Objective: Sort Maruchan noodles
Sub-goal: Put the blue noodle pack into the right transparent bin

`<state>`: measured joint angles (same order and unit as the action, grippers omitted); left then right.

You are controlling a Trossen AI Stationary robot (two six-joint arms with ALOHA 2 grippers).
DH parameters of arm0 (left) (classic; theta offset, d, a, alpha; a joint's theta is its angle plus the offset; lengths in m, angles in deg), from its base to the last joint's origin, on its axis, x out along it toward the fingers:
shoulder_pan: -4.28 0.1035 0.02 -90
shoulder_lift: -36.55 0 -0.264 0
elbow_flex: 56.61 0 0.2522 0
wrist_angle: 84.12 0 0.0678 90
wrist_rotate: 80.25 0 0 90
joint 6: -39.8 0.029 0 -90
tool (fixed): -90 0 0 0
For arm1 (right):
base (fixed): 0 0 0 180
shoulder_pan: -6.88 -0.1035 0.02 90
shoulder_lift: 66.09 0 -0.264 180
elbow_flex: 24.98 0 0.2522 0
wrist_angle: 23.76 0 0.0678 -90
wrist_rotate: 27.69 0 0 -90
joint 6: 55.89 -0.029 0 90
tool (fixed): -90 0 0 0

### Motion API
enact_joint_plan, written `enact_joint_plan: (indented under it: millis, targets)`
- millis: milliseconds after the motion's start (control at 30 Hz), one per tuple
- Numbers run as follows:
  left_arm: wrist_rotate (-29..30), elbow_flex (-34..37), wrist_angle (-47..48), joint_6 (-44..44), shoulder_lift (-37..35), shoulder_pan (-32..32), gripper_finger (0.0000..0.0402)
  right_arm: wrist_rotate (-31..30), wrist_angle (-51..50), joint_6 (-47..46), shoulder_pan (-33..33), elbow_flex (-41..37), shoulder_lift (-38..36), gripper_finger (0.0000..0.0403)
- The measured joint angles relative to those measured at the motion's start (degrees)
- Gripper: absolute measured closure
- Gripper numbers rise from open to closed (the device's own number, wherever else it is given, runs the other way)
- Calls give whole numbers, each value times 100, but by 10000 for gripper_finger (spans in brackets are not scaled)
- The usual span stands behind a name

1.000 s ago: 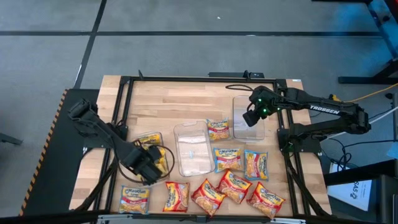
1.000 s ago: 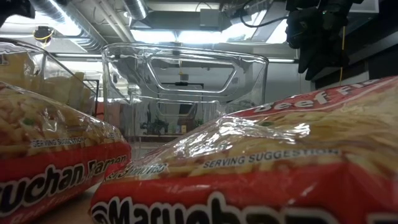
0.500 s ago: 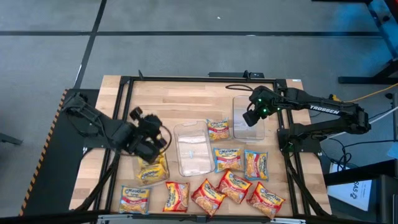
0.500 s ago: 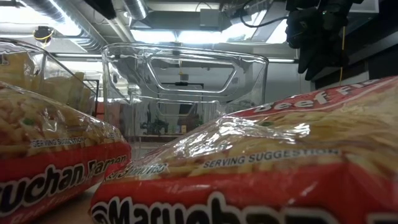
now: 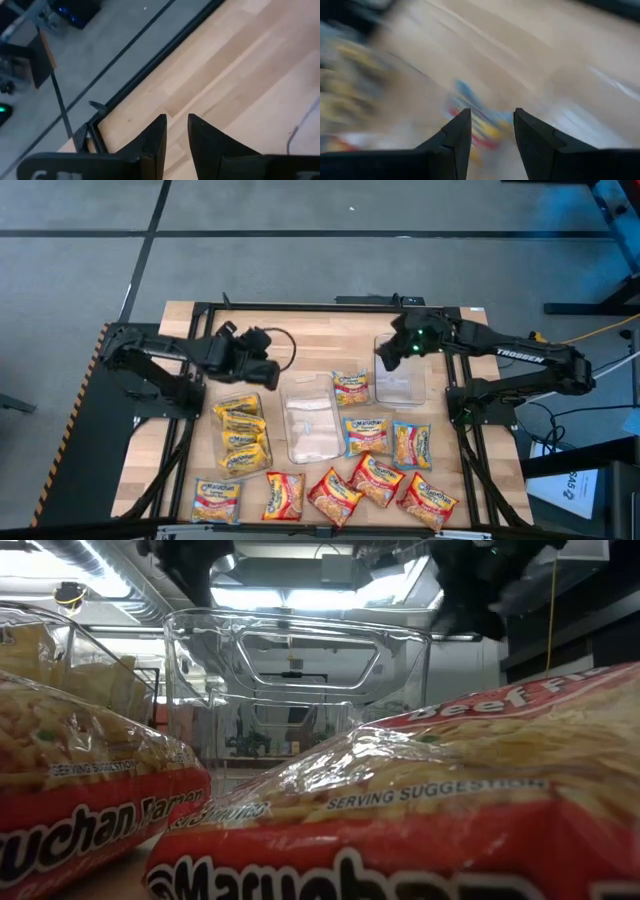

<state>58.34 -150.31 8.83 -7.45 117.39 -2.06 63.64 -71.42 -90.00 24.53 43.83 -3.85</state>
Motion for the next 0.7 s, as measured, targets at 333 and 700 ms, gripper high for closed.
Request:
enact_joint_plan:
  millis: [333, 700]
  targets:
    - [-1294, 0, -1110, 1934, 0, 740, 333, 1156, 2611, 2076, 76, 7, 1044, 258]
    - [-2342, 4, -1073, 2092, -56, 1103, 333, 2578, 1561, 3206, 456, 591, 2591, 258]
